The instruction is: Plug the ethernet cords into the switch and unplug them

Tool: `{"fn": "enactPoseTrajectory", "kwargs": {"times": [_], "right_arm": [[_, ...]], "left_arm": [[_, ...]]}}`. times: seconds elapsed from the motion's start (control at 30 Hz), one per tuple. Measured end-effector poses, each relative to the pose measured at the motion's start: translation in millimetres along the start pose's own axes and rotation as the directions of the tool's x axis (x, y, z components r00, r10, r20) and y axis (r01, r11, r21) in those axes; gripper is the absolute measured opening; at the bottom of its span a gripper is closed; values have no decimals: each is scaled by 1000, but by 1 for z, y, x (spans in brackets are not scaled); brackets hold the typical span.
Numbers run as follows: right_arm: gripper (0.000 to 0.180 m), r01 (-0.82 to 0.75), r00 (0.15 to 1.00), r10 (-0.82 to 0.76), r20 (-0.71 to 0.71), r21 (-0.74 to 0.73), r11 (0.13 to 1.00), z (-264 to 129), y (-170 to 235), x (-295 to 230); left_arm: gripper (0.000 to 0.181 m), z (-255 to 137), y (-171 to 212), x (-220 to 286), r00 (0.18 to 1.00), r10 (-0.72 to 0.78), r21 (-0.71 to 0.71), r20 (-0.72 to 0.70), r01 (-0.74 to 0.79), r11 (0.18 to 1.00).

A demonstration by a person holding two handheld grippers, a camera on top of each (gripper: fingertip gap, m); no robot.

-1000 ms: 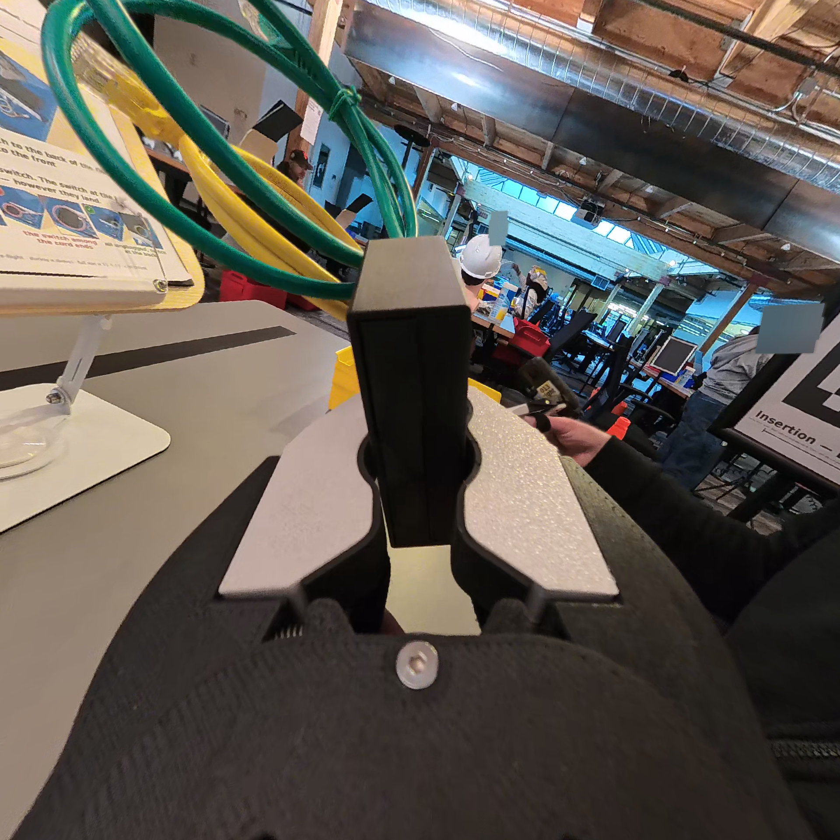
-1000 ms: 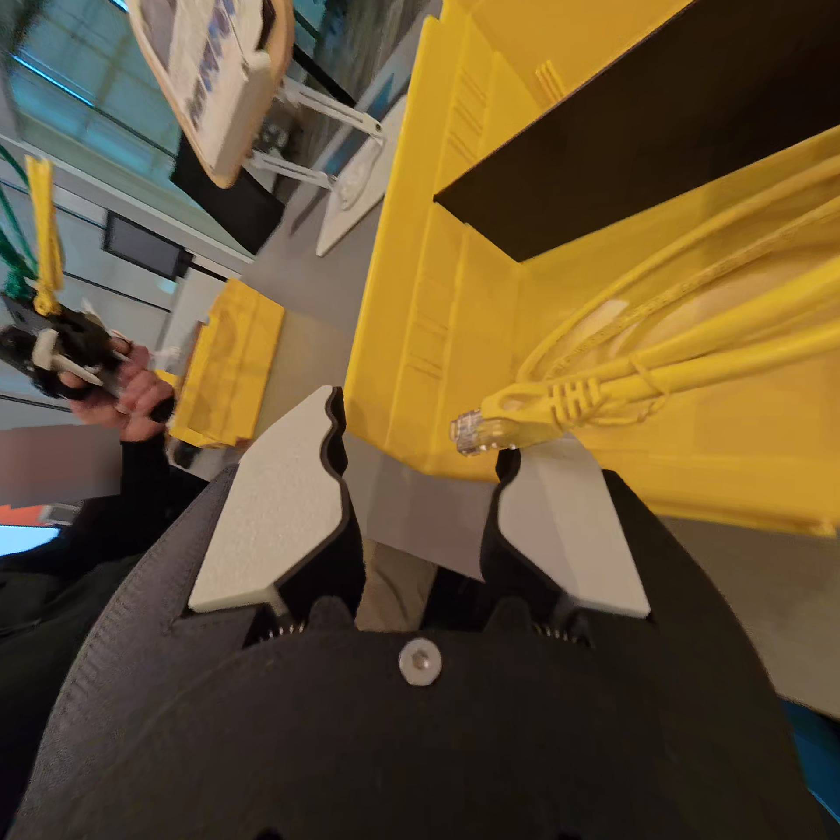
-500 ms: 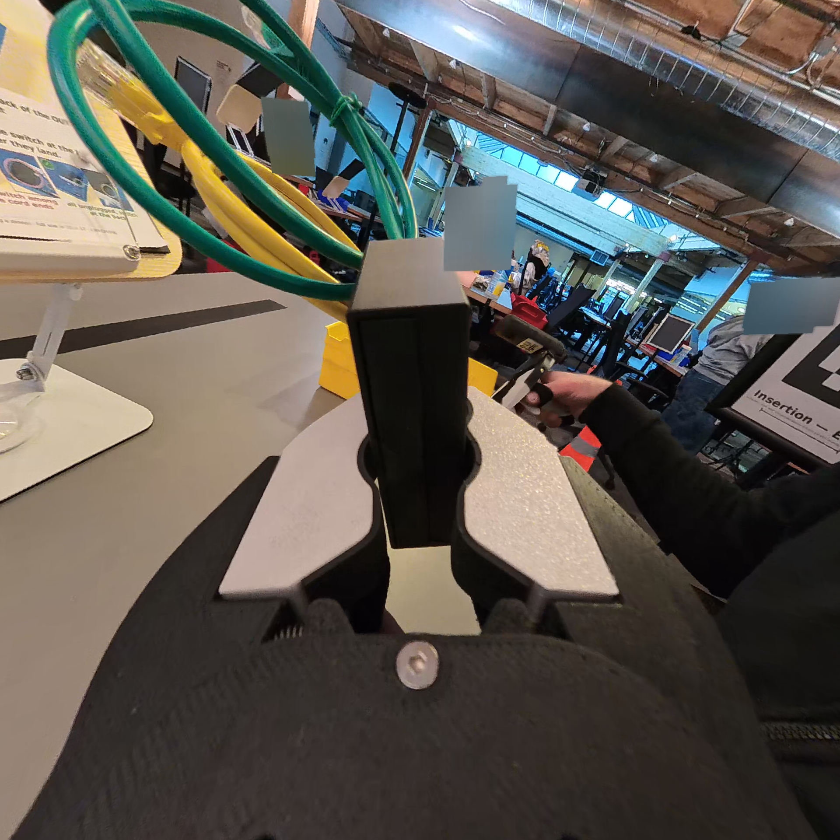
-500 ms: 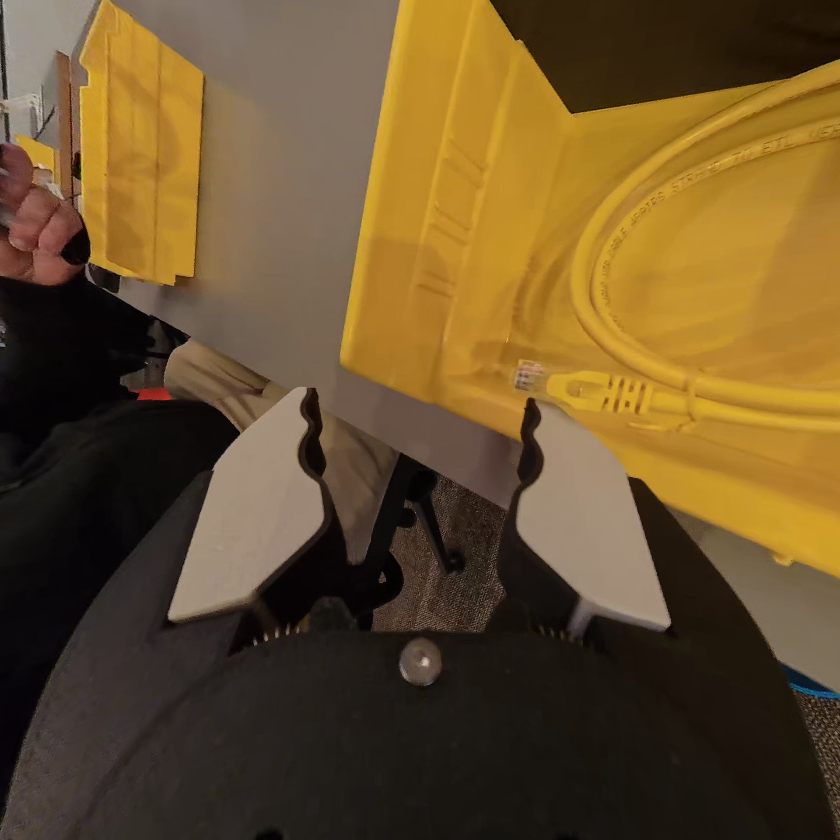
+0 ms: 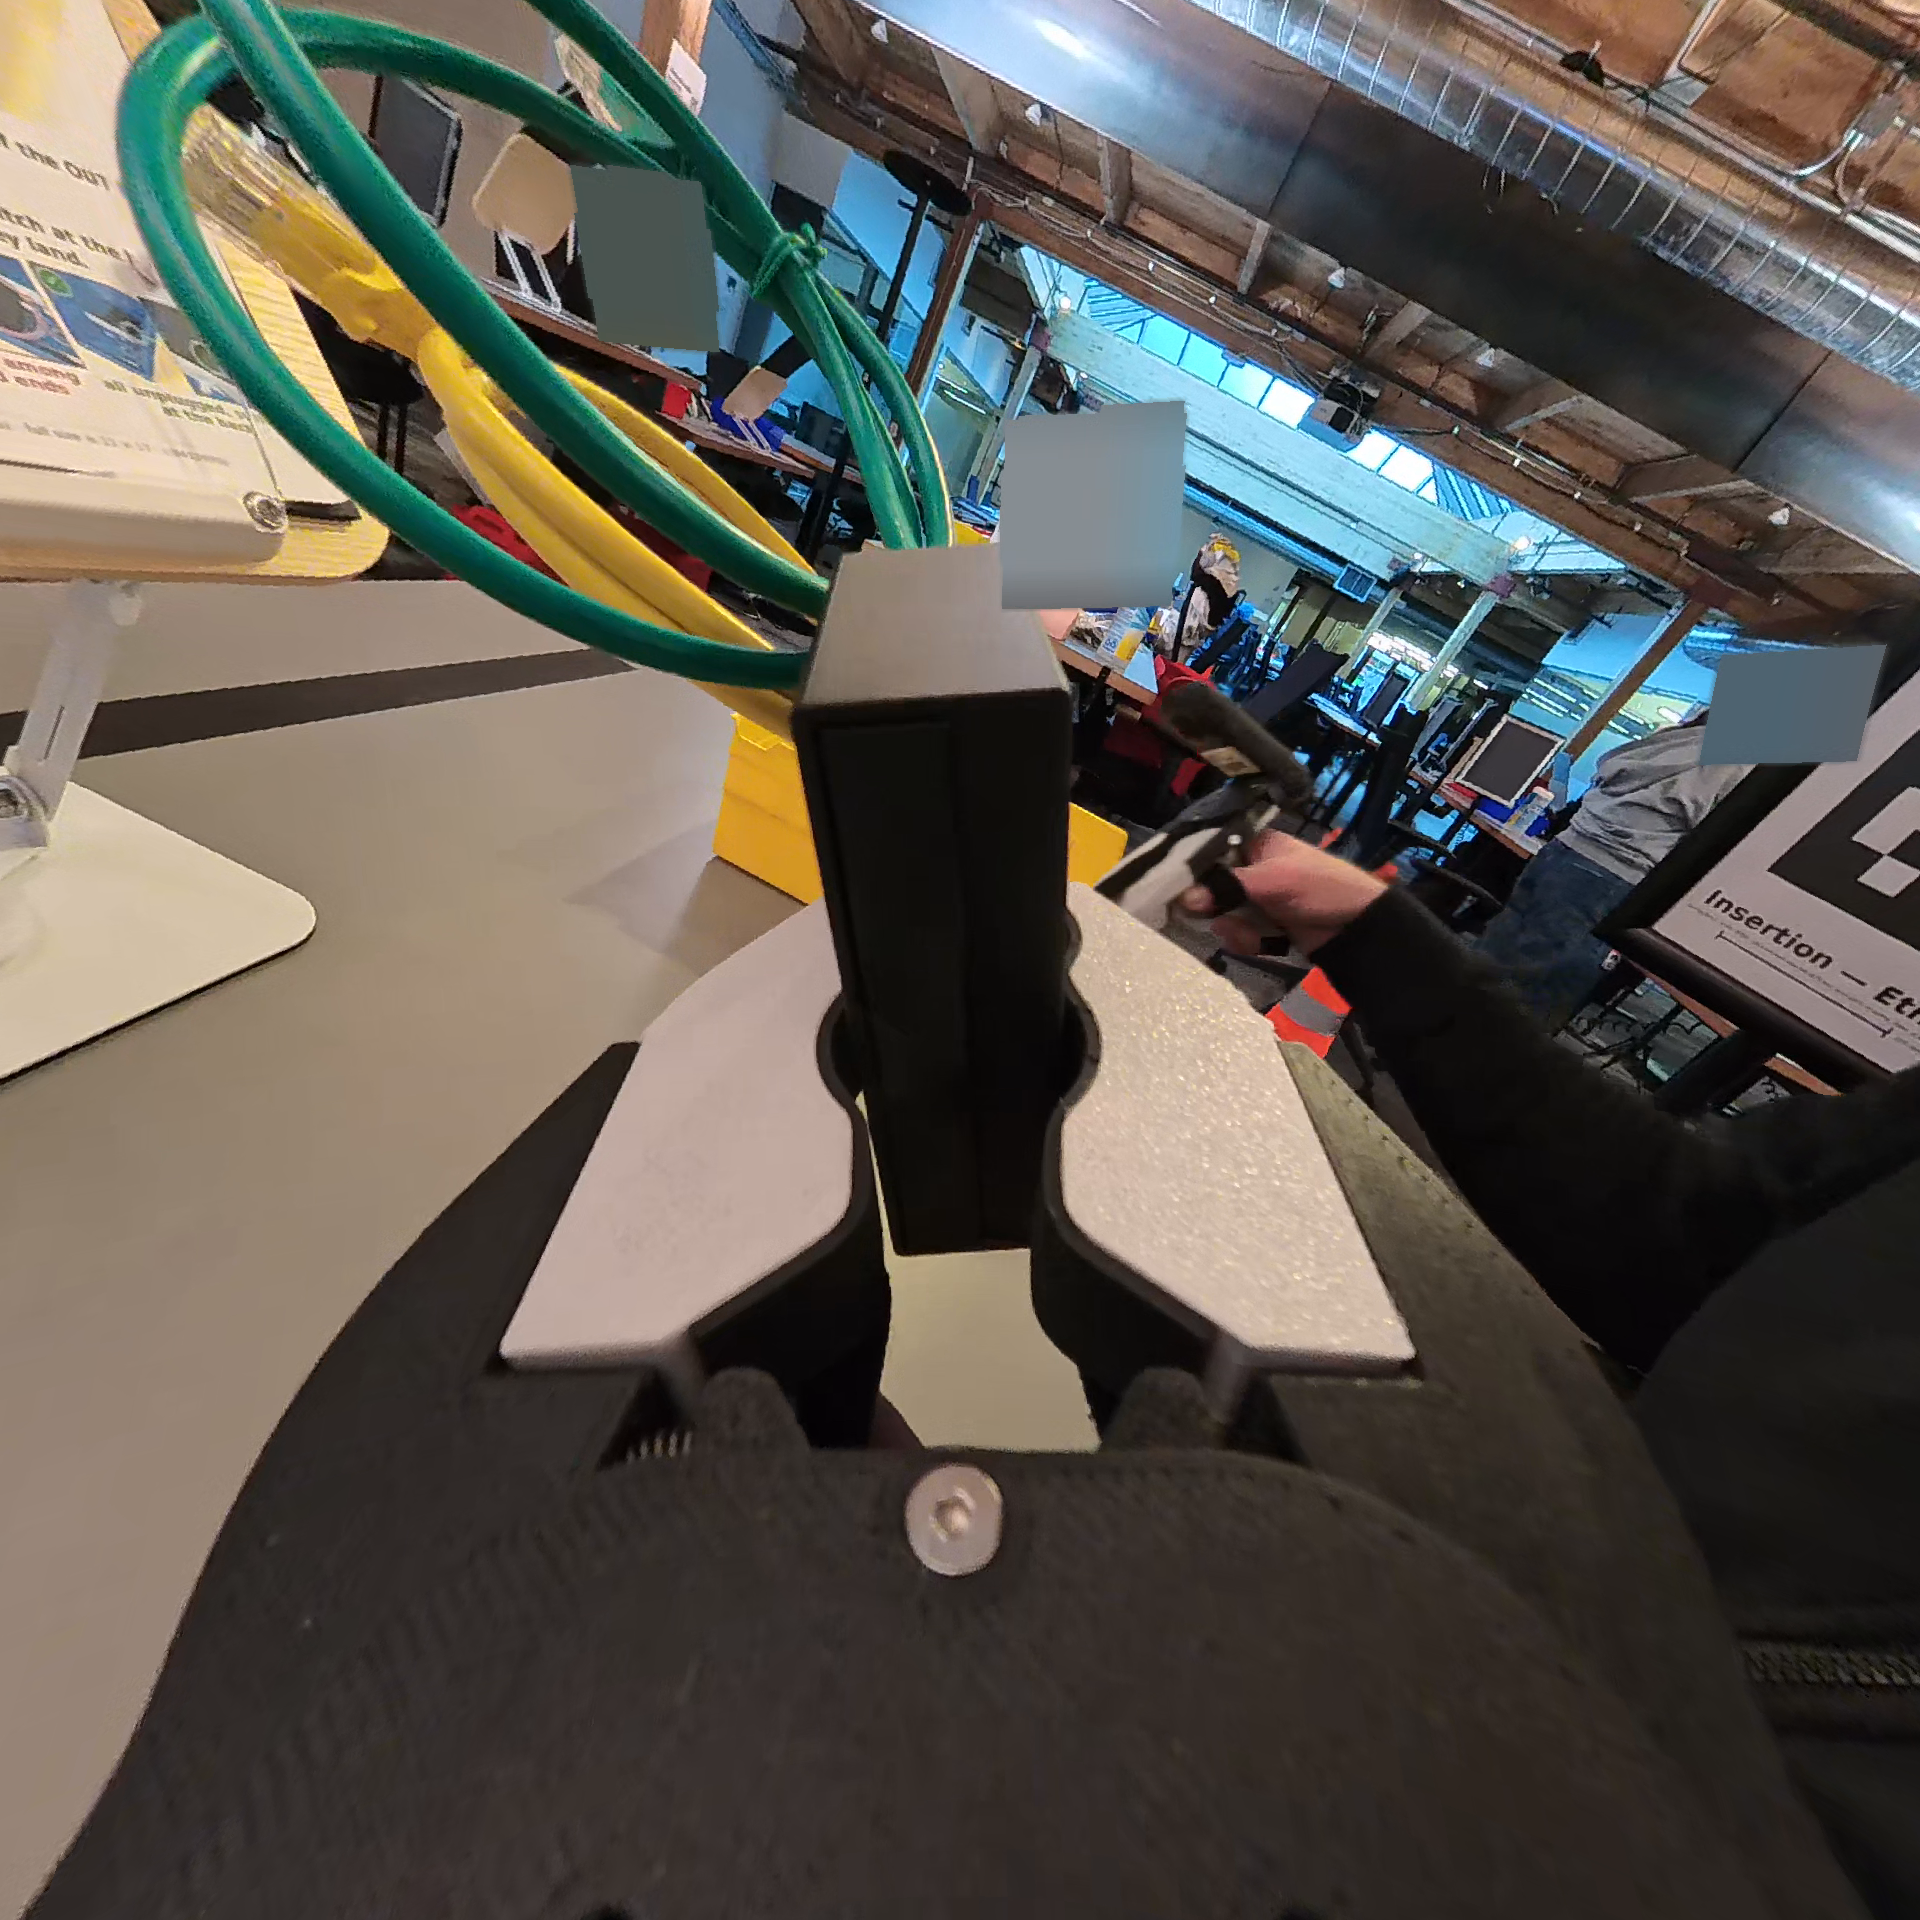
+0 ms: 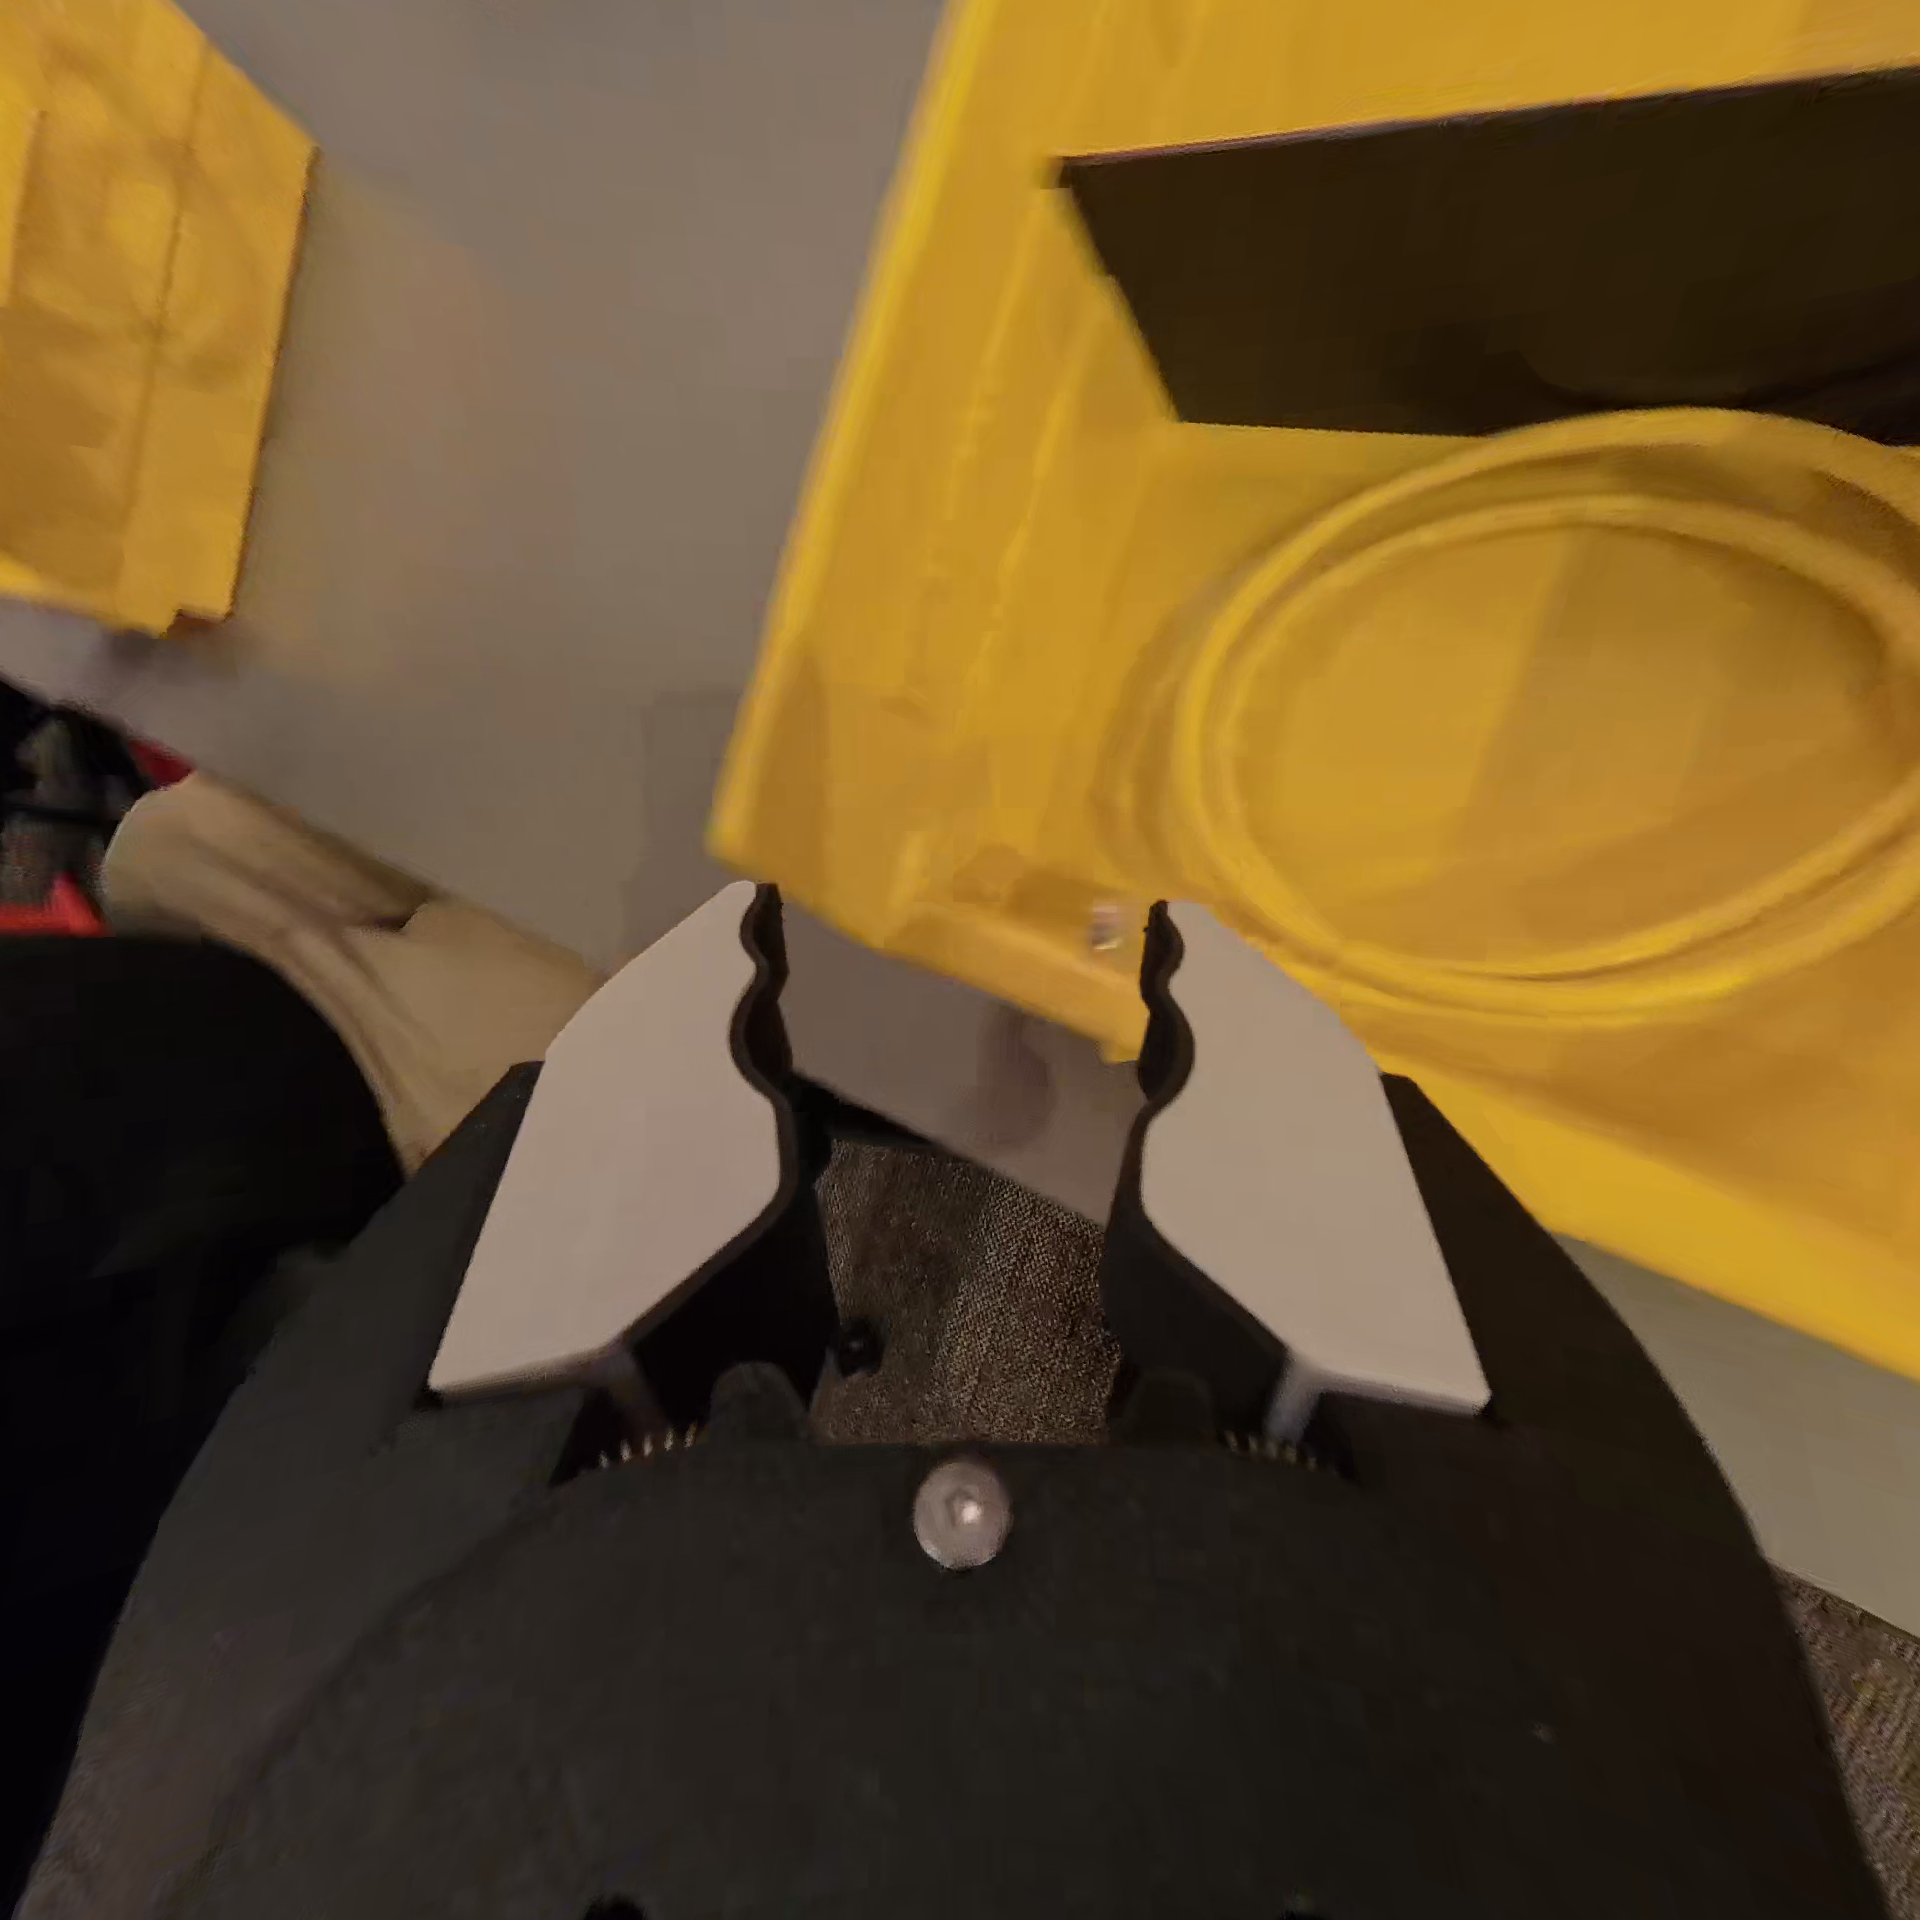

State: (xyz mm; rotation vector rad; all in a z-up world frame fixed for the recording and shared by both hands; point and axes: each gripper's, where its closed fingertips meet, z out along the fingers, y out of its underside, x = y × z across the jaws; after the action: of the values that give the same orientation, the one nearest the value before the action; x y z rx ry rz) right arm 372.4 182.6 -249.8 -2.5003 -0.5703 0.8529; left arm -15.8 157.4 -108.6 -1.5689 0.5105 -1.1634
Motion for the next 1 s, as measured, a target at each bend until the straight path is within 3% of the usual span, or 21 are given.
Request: {"fn": "enactPoseTrajectory", "kwargs": {"times": [0.07, 0.1, 0.17, 0.3, 0.43, 0.5, 0.57, 0.67, 0.83, 1.0], "right_arm": [[52, -112, 994, 112, -5, -24, 993, 12, 4, 26], [41, -146, 987, 148, 61, -46, 988, 18, 6, 24], [49, -118, 985, 118, 126, -11, 993, 20, -6, 16], [52, -15, 1000, 10, 30, 170, 985, -13, -37, 8], [52, 278, 933, -340, 121, 357, 892, -38, -70, -97], [31, 323, 844, -461, 274, 428, 844, -34, -78, -165], [14, 319, 738, -521, 429, 459, 829, -23, -82, -222], [14, 308, 635, -540, 552, 461, 832, 18, -90, -283], [25, 208, 580, -470, 665, 437, 875, 95, -111, -339], [30, 89, 507, -457, 731, 483, 871, 117, -135, -364]], "left_arm": [[30, 0, 1, 2, 1000, -1, -2, -2, 1, 1000], [30, 0, 1, 2, 1000, 3, -4, -1, -3, 1000], [30, 1, 0, 4, 1000, 9, -4, -1, -9, 1000], [30, 1, -1, 2, 1000, -3, 4, -4, 3, 1000], [30, 2, -1, -1, 999, -39, 20, -31, 40, 999], [30, 3, -1, 1, 996, -61, 35, -64, 63, 997], [30, 3, -1, 4, 994, -78, 43, -81, 82, 996], [30, 2, -2, 9, 988, -109, 64, -113, 117, 991], [30, 4, -3, 21, 984, -93, 77, -150, 106, 991], [30, 7, -2, 29, 987, -73, 78, -143, 85, 993]]}}
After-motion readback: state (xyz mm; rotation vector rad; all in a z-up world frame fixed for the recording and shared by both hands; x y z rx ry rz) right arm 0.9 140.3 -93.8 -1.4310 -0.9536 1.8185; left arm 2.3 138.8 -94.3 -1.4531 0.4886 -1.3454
